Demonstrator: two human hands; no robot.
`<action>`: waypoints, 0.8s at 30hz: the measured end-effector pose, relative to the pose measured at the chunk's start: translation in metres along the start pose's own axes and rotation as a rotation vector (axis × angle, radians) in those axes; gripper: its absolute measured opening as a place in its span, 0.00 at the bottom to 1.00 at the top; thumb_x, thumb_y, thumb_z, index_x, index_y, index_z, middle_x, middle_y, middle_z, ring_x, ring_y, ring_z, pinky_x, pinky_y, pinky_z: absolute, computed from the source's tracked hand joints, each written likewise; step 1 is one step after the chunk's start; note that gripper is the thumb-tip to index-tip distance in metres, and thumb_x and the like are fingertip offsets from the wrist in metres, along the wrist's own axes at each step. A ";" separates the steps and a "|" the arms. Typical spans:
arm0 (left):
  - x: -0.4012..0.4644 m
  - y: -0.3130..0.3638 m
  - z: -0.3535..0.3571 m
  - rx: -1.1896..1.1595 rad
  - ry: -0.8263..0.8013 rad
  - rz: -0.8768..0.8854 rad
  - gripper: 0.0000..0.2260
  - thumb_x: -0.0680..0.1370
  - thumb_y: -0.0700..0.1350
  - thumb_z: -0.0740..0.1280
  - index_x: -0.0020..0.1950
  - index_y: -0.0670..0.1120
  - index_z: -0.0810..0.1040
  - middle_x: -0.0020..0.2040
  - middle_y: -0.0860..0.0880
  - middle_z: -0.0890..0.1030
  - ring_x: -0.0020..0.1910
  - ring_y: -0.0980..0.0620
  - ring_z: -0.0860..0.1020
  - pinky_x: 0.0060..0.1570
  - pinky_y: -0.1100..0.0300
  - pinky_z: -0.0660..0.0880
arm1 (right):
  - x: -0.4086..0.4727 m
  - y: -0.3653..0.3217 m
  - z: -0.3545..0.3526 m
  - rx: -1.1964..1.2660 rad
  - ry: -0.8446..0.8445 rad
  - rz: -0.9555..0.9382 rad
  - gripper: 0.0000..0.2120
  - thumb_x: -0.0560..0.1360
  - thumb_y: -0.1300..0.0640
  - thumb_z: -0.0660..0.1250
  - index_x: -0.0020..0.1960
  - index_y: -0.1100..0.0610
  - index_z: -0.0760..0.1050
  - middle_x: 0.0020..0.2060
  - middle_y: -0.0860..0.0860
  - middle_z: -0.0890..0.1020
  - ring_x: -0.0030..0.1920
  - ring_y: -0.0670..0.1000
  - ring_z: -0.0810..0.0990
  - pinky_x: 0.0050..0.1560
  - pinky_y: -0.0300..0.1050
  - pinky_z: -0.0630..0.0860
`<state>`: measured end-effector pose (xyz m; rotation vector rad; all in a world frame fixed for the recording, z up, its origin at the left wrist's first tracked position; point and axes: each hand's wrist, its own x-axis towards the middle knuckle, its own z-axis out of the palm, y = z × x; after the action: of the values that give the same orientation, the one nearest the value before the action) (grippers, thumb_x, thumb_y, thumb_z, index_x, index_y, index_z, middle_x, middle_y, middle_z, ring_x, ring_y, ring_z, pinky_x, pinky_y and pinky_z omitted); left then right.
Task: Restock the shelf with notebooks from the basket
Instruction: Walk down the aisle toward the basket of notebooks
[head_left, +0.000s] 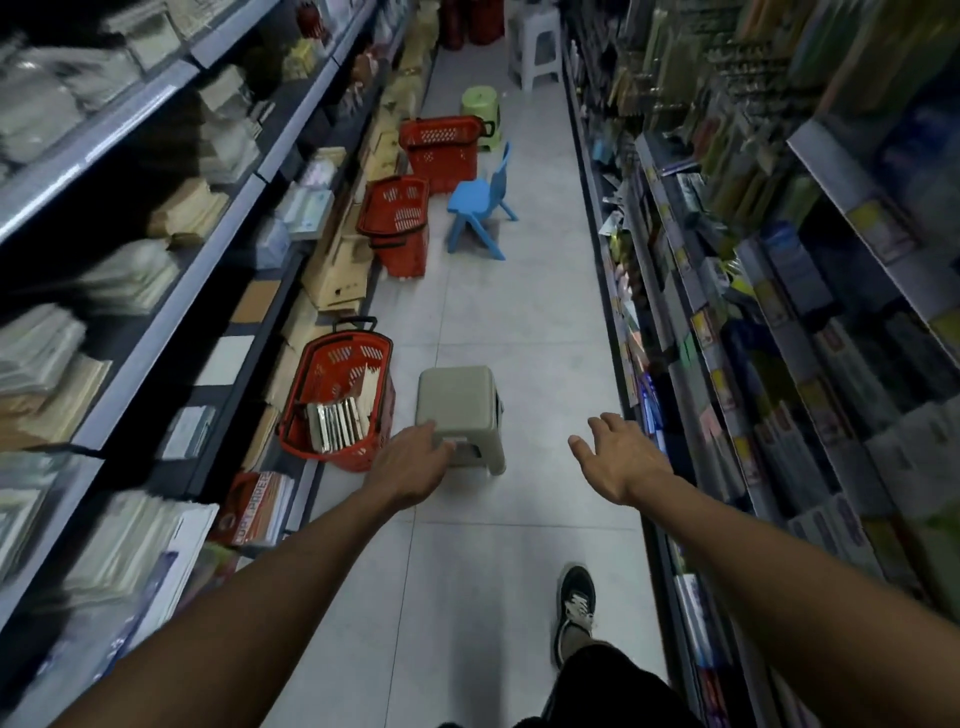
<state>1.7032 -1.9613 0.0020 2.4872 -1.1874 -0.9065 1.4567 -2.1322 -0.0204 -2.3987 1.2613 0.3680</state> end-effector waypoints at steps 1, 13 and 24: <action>0.012 0.010 -0.004 -0.010 0.008 -0.008 0.24 0.81 0.60 0.53 0.72 0.52 0.71 0.71 0.45 0.76 0.64 0.46 0.76 0.63 0.46 0.75 | 0.017 0.004 -0.010 0.002 -0.002 -0.013 0.32 0.85 0.38 0.47 0.80 0.57 0.61 0.79 0.55 0.63 0.77 0.59 0.63 0.76 0.56 0.64; 0.131 0.045 -0.049 -0.129 0.109 -0.211 0.29 0.77 0.65 0.51 0.75 0.55 0.66 0.71 0.46 0.76 0.63 0.43 0.76 0.63 0.43 0.74 | 0.184 0.009 -0.100 -0.085 -0.053 -0.191 0.32 0.84 0.37 0.47 0.78 0.56 0.64 0.77 0.54 0.66 0.74 0.58 0.66 0.72 0.56 0.68; 0.202 -0.012 -0.105 -0.269 0.215 -0.385 0.28 0.82 0.61 0.52 0.80 0.53 0.65 0.77 0.47 0.70 0.74 0.43 0.69 0.72 0.46 0.67 | 0.311 -0.102 -0.120 -0.221 -0.123 -0.397 0.31 0.85 0.37 0.47 0.78 0.56 0.63 0.78 0.54 0.65 0.76 0.58 0.65 0.71 0.55 0.69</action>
<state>1.8727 -2.1136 -0.0088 2.5462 -0.4914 -0.7946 1.7201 -2.3610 -0.0188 -2.6867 0.6969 0.5452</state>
